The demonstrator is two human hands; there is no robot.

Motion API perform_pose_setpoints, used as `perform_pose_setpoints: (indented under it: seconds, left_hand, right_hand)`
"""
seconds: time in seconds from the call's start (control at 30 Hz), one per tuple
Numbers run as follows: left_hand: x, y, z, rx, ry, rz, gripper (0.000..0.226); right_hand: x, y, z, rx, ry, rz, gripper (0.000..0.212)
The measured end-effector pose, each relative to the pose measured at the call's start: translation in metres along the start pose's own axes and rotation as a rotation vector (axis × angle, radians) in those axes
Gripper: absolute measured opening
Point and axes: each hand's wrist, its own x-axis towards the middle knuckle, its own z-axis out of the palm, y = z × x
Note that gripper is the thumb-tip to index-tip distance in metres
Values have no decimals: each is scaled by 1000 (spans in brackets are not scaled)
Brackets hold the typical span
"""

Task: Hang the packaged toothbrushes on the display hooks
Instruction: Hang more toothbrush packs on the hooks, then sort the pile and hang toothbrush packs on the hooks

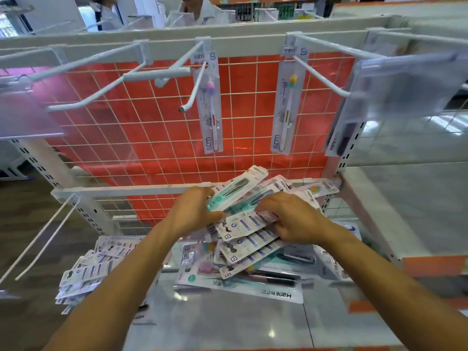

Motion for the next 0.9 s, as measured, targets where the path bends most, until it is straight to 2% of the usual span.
perform_pose_setpoints:
  seconds: [0.13, 0.27, 0.43, 0.57, 0.63, 0.7, 0.8, 0.9]
  left_hand:
    - [-5, 1, 2, 14, 24, -9, 38]
    - [-11, 0, 0, -23, 10, 12, 35]
    - [-18, 1, -7, -171, -9, -14, 37]
    - [-24, 2, -12, -607, -44, -64, 37]
    - [-26, 4, -16, -788, -49, -73, 30]
    - [-28, 8, -20, -925, -19, -74, 23]
    - [-32, 16, -23, -1053, 20, -73, 29]
    - [-34, 24, -24, -1115, 43, -88, 31]
  right_hand:
    - [7, -3, 9, -48, -137, 23, 18]
    - [8, -1, 11, -89, -109, 50, 8]
    - [4, -6, 1, -146, 31, 59, 18]
    - [5, -11, -12, -138, 253, 53, 41]
    - [4, -13, -20, -98, 386, 49, 40]
    - [2, -15, -27, -13, 499, 66, 31]
    - [0, -22, -33, 169, 617, 125, 24]
    - [2, -32, -37, 438, 638, 238, 24]
